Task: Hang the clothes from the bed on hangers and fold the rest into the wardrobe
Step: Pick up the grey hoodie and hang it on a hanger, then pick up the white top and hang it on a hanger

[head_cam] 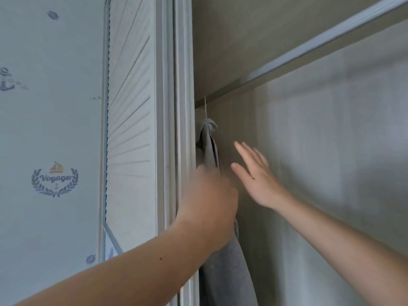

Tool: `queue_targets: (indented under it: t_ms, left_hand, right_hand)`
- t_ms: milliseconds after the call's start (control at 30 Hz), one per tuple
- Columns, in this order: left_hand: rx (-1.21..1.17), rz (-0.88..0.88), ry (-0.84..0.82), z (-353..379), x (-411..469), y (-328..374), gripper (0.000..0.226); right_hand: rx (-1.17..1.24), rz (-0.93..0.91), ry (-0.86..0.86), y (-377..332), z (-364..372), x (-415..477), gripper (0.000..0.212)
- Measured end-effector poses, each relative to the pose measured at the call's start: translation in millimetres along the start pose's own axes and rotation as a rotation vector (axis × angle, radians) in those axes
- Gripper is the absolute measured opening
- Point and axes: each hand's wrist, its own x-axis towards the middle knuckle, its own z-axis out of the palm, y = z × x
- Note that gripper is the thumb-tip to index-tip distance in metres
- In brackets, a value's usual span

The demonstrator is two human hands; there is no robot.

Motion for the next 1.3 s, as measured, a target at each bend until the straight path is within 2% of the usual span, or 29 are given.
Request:
queue_targets:
  t_ms: [167, 367, 533, 900, 1067, 1300]
  left_hand:
    - [-0.063, -0.020, 0.037, -7, -88, -23, 0.068]
    - [-0.144, -0.149, -0.046, -19, -227, -66, 0.075]
    - [-0.236, -0.292, -0.202, -39, -365, -95, 0.075]
    - [-0.254, -0.815, -0.441, -98, -679, -138, 0.077]
    - [-0.203, -1.135, -0.563, -127, -805, -125, 0.083]
    - [-0.140, -1.533, -0.726, -144, -943, -89, 0.080]
  right_hand:
    - [-0.132, 0.012, -0.048, -69, -10, -73, 0.065]
    - [-0.133, -0.099, -0.186, -176, -5, -157, 0.068]
    - [-0.134, -0.203, -0.319, -275, 19, -220, 0.072]
    - [0.060, -0.624, -0.564, -507, 120, -342, 0.072]
    - [0.205, -0.813, -0.739, -606, 181, -404, 0.073]
    - [0.408, -1.036, -0.953, -721, 254, -491, 0.074]
